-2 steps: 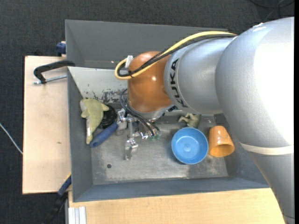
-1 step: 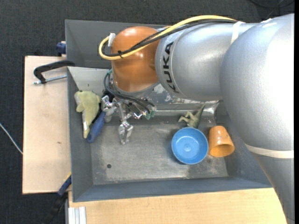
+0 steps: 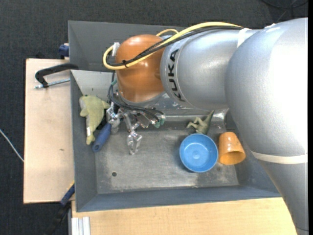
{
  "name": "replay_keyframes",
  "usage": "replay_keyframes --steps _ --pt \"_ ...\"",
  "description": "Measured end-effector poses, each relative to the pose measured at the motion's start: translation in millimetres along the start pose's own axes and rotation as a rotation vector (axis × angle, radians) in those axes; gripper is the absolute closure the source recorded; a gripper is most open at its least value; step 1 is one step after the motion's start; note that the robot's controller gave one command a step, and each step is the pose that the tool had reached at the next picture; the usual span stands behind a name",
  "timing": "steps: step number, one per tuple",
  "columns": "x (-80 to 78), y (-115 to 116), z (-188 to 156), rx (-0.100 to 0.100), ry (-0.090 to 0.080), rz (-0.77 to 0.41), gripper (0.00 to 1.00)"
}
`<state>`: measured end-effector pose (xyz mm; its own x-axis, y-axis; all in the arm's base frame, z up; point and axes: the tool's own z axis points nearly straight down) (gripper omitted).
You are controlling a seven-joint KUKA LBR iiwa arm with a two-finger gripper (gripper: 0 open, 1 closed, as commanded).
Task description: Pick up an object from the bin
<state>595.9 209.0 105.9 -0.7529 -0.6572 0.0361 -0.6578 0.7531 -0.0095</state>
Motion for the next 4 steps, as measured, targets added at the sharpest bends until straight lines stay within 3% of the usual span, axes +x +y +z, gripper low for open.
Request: replay_keyframes --steps 1,2,3,4 --pt "1.0 -1 9 0.001 0.007 -0.054 0.0" --pt "-8.3 6 8 0.0 -0.033 -0.059 1.0" --pt "35.0 28 -124 -0.001 -0.05 -0.159 1.0" --pt "65.4 57 -7 -0.013 -0.03 -0.079 1.0"
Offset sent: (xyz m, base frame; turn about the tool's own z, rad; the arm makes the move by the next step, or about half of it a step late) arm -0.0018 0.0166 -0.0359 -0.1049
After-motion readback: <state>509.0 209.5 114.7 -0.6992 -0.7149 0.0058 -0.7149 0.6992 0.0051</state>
